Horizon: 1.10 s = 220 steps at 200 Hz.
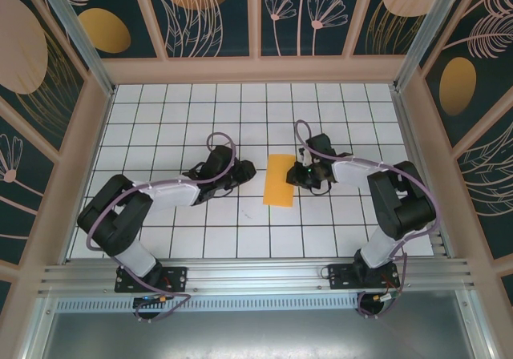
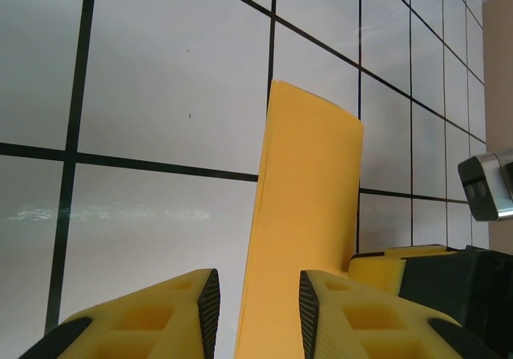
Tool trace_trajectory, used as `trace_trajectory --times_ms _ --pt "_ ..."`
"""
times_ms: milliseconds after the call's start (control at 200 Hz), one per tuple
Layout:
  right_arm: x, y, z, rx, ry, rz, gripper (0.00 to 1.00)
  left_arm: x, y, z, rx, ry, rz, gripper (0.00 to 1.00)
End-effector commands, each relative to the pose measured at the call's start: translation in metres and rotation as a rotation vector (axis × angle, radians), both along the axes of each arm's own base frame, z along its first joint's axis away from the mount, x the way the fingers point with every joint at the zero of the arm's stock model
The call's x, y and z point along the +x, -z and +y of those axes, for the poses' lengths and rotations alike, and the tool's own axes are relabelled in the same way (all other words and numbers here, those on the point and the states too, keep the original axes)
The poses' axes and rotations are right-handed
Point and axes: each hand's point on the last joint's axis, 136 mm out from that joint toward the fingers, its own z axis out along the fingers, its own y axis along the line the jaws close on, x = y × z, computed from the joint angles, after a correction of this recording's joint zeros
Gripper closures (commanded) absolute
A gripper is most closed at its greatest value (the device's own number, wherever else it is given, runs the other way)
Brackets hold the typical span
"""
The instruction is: Fold a paper plane with a square sheet of paper (pick it up from the middle)
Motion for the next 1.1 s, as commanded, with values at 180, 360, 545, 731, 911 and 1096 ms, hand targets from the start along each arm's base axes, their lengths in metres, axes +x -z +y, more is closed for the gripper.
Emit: trace_trajectory --times_ms 180,360,545,731,911,1096 --pt "0.002 -0.006 -0.008 0.082 0.029 -0.018 0.75 0.011 -0.002 -0.026 -0.065 0.070 0.015 0.63" --pt "0.001 -0.001 -0.012 0.113 0.036 -0.004 0.76 0.011 0.010 -0.034 -0.067 0.097 0.048 0.62" --pt "0.004 -0.012 -0.013 0.122 0.044 -0.023 0.78 0.012 0.012 -0.035 -0.067 0.093 0.054 0.62" --pt "0.009 -0.029 -0.008 0.152 0.034 -0.059 0.82 0.012 0.014 -0.034 -0.065 0.092 0.059 0.63" --pt "0.001 -0.024 0.002 0.212 0.002 -0.026 0.83 0.012 0.015 -0.035 -0.065 0.094 0.062 0.63" --pt "-0.003 -0.003 -0.002 0.187 0.014 0.016 0.83 0.012 0.016 -0.037 -0.072 0.097 0.067 0.63"
